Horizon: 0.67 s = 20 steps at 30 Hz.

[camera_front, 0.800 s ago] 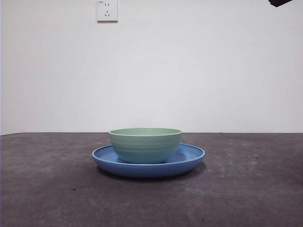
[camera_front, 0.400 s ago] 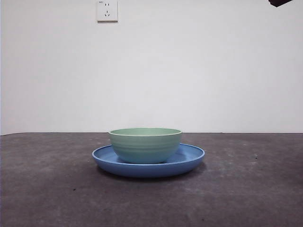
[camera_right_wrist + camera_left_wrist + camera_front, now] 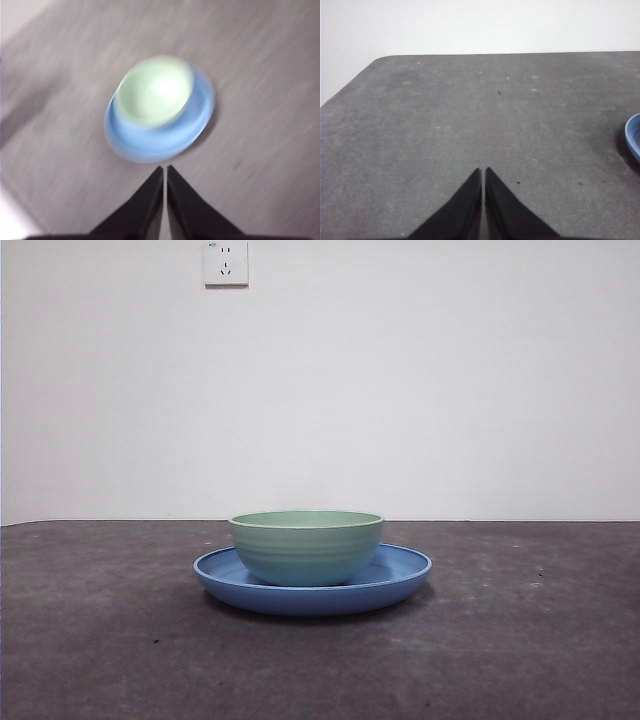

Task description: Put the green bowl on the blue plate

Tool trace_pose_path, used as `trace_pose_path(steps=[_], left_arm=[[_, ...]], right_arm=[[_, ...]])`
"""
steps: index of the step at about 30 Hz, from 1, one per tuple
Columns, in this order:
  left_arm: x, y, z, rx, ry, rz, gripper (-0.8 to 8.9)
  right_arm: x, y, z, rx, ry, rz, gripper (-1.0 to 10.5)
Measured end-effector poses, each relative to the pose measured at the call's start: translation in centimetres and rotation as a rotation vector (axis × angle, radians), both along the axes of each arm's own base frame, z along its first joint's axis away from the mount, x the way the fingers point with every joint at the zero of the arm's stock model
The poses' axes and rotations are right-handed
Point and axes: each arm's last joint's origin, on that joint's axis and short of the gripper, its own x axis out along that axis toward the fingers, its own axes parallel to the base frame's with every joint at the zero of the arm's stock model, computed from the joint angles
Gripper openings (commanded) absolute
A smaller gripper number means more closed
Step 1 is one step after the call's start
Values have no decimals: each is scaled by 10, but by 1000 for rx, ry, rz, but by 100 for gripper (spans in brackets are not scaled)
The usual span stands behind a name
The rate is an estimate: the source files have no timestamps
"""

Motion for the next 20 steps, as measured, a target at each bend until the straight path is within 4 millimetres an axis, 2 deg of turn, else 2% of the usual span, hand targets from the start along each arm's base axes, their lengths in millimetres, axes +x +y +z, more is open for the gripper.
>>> trace_pose_path(steps=[3, 6, 11, 14, 20], left_arm=[[0, 0, 0, 0, 0, 0, 12], [0, 0, 0, 0, 0, 0, 12], [0, 0, 0, 0, 0, 0, 12], [0, 0, 0, 0, 0, 0, 12], [0, 0, 0, 0, 0, 0, 12]], right_arm=[[-8, -15, 3, 31, -148, -102, 8], [-15, -29, -9, 32, -266, -228, 8], [-23, -40, -49, 28, -421, -367, 8], [-27, -44, -76, 14, -480, -445, 8], [-31, -49, -117, -6, -556, -560, 8]])
